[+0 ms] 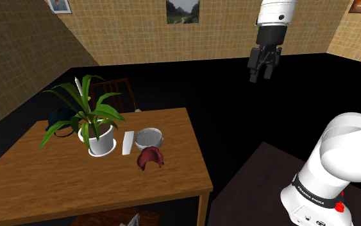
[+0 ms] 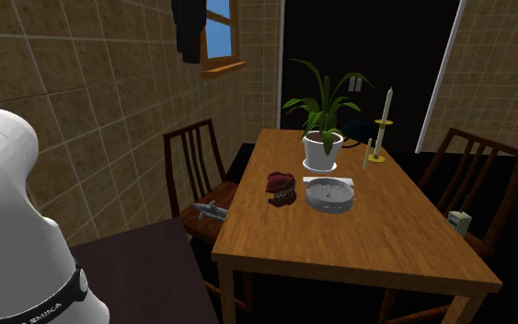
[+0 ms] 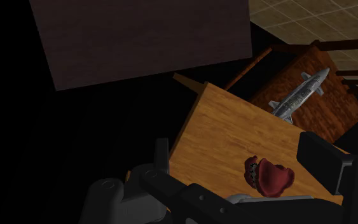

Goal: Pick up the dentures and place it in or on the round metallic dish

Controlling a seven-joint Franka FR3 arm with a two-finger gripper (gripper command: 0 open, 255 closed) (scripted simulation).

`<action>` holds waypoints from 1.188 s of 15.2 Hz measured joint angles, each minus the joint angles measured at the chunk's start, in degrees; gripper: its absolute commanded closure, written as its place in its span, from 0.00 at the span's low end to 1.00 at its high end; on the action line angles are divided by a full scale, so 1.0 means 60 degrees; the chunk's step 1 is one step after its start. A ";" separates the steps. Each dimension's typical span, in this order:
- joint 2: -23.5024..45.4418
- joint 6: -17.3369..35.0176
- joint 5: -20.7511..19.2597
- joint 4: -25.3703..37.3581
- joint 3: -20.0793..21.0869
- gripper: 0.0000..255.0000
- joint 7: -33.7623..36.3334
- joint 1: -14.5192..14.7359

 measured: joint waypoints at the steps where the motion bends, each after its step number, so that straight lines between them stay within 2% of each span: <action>1: 0.0000 0.0000 0.0000 0.0000 0.0000 0.00 0.0000 0.0000; 5: 0.0037 0.1098 0.0096 -0.0790 0.0351 0.00 0.0049 0.0162; 10: 0.0528 0.3095 0.0242 -0.1843 0.0928 0.00 0.0129 0.0452; 18: 0.2229 0.6470 0.0301 -0.2777 0.1910 0.00 0.0390 0.0843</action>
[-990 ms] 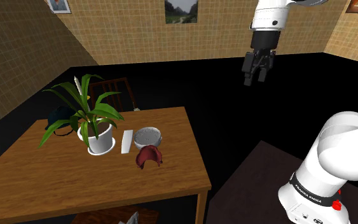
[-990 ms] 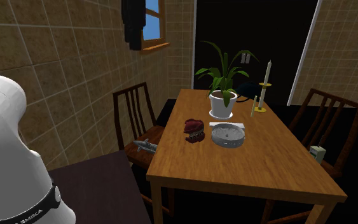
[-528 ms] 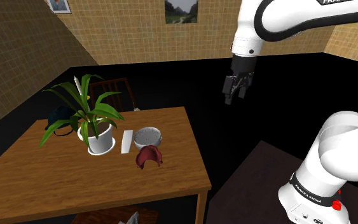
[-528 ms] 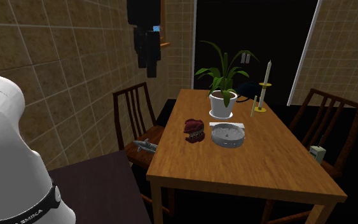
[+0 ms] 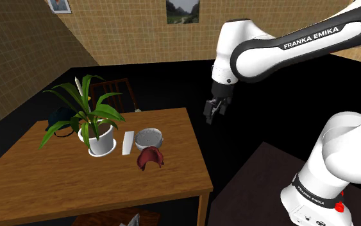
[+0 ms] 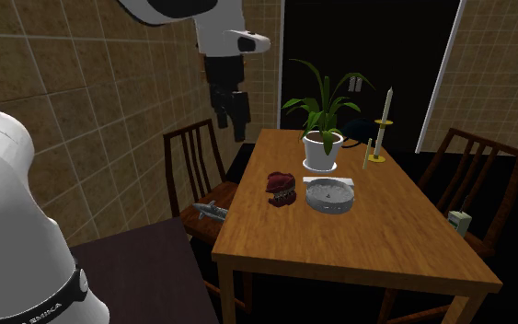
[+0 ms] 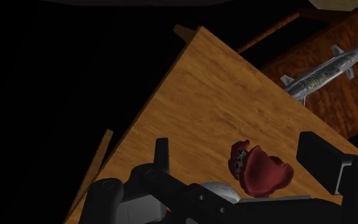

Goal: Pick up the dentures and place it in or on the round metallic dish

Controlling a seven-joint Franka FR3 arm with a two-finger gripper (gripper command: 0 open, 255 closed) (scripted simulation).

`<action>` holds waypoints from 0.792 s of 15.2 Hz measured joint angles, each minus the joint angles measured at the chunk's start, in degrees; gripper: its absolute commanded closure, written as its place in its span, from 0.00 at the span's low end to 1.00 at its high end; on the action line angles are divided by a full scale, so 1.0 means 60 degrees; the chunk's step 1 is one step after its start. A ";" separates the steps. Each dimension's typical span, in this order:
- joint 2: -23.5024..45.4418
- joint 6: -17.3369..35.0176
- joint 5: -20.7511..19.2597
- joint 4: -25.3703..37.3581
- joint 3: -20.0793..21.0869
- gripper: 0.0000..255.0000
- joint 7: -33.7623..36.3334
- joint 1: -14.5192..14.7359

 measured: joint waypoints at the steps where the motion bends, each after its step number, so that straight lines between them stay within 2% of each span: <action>1: 0.0337 0.0461 -0.0025 -0.0041 0.0137 0.00 0.0060 0.0028; 7: 0.2359 0.2932 -0.0562 0.0022 0.0947 0.00 0.0622 0.0010; 12: 0.4370 0.4699 -0.1968 0.0583 0.1575 0.00 0.1665 -0.0317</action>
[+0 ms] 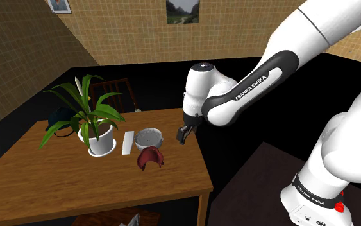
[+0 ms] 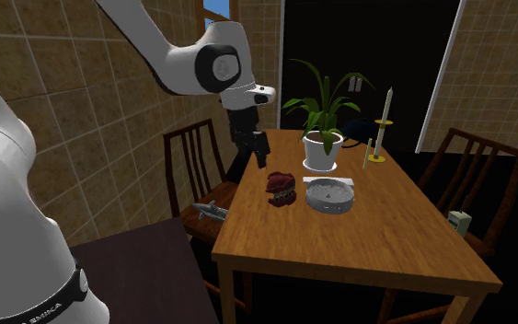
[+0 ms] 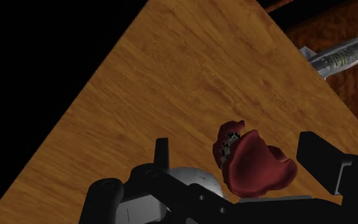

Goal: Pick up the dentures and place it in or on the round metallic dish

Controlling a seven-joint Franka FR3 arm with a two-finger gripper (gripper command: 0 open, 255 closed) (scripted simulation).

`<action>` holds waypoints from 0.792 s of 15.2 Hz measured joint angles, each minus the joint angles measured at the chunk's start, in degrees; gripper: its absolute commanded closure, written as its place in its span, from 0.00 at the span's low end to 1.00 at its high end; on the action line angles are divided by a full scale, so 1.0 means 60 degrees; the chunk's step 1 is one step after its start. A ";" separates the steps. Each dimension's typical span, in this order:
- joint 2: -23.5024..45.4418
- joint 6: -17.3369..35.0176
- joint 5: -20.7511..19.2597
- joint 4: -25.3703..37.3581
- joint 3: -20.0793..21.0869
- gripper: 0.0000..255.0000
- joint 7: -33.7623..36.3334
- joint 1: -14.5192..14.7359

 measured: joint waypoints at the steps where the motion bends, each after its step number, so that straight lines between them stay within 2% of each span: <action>1: 0.0356 0.0306 -0.0426 0.0081 0.0119 0.00 0.0364 -0.0036; 3: 0.1202 0.0816 -0.1490 0.0451 0.0239 0.00 0.1204 -0.0087; 6: 0.2433 0.1352 -0.3295 0.1127 0.0051 0.00 0.2583 0.0140; 9: 0.3767 0.1701 -0.5032 0.2088 -0.0541 0.00 0.3916 0.0766; 12: 0.4930 0.1877 -0.6231 0.3125 -0.1148 0.00 0.4814 0.1455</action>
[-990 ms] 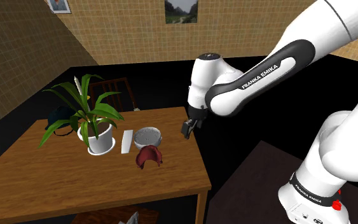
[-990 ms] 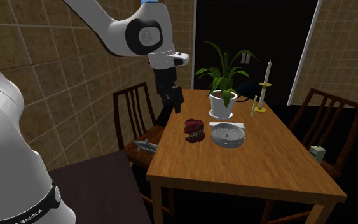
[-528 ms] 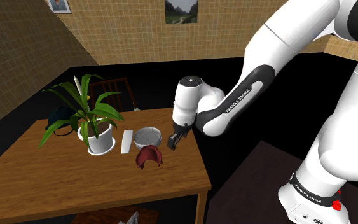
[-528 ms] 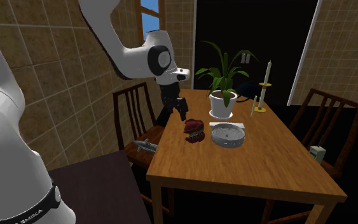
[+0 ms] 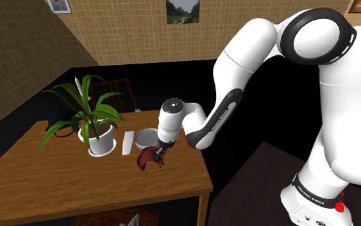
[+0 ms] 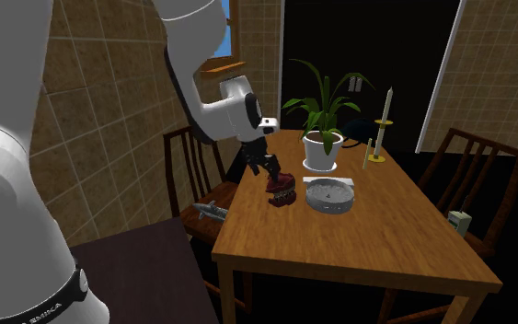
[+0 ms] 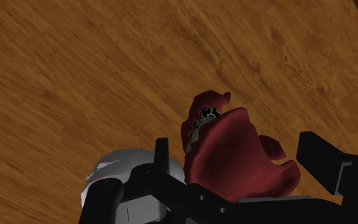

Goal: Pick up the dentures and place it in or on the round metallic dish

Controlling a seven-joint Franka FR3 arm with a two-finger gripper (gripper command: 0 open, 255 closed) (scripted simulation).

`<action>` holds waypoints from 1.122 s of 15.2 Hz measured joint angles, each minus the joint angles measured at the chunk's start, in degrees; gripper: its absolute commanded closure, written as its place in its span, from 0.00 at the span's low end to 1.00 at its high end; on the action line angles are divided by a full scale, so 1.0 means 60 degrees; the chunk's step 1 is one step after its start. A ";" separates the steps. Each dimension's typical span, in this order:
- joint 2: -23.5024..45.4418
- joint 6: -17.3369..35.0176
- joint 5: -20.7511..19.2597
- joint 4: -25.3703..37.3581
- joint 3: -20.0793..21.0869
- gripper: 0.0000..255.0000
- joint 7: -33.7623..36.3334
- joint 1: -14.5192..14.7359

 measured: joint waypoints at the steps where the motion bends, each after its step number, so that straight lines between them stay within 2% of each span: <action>1: 0.0324 0.0070 -0.0324 0.0288 -0.0199 0.00 0.0247 0.0215; 3: 0.1031 0.0211 -0.0864 0.0904 -0.0563 0.00 0.0686 0.0614; 7: 0.1615 0.0420 -0.1209 0.1326 -0.0858 0.00 0.0963 0.0824; 11: 0.2081 0.0568 -0.1376 0.1672 -0.1037 0.00 0.1095 0.0921; 17: 0.2142 0.0593 -0.1395 0.1719 -0.1060 0.00 0.1100 0.0922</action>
